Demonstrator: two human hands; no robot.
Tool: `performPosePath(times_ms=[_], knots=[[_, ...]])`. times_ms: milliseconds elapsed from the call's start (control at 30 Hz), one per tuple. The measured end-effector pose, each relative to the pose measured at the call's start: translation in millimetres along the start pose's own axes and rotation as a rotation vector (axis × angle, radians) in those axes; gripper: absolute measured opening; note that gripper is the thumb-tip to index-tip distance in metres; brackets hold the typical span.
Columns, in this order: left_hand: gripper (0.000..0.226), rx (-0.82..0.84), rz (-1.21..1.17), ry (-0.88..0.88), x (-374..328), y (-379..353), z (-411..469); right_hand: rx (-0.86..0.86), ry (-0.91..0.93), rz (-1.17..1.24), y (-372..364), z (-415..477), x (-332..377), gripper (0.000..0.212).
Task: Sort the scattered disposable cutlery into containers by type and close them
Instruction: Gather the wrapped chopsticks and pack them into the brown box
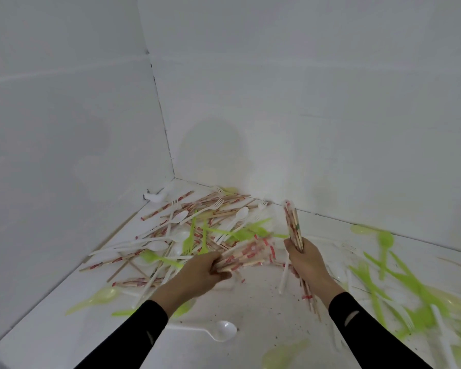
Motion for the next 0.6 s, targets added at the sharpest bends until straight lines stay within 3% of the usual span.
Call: performPosePath(times_ms=[167, 267, 367, 433, 500, 600], knots=[[0.016, 0.002, -0.409, -0.057, 6, 33, -18, 0.146, -0.011, -0.044, -19, -10, 4, 0.029], [0.012, -0.207, -0.602, -0.018, 12, 53, -25, 0.208, 0.032, -0.164, -40, -20, 9, 0.029], [0.026, -0.467, -0.700, 0.031, 22, 71, -32, 0.268, 0.130, -0.351, -61, -26, 11, 0.037], [0.032, -0.597, -0.746, 0.031, 29, 74, -40, 0.290, 0.217, -0.565, -76, -29, 10, 0.030], [0.033, -0.686, -0.796, 0.010, 31, 71, -45, 0.280, 0.270, -0.693, -87, -31, 6, 0.023], [0.033, -0.759, -0.813, 0.021, 31, 62, -55, 0.275, 0.305, -0.772, -95, -33, 0, 0.035]])
Point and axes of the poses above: each hand's wrist, its own z-axis towards the middle knuckle, its own y-axis out of the back of the hand, x = y × z, the point moved 3 cm from there along z, towards the middle knuckle, and after that the axes turned 4 degrees about z, right-handed, at the moved point
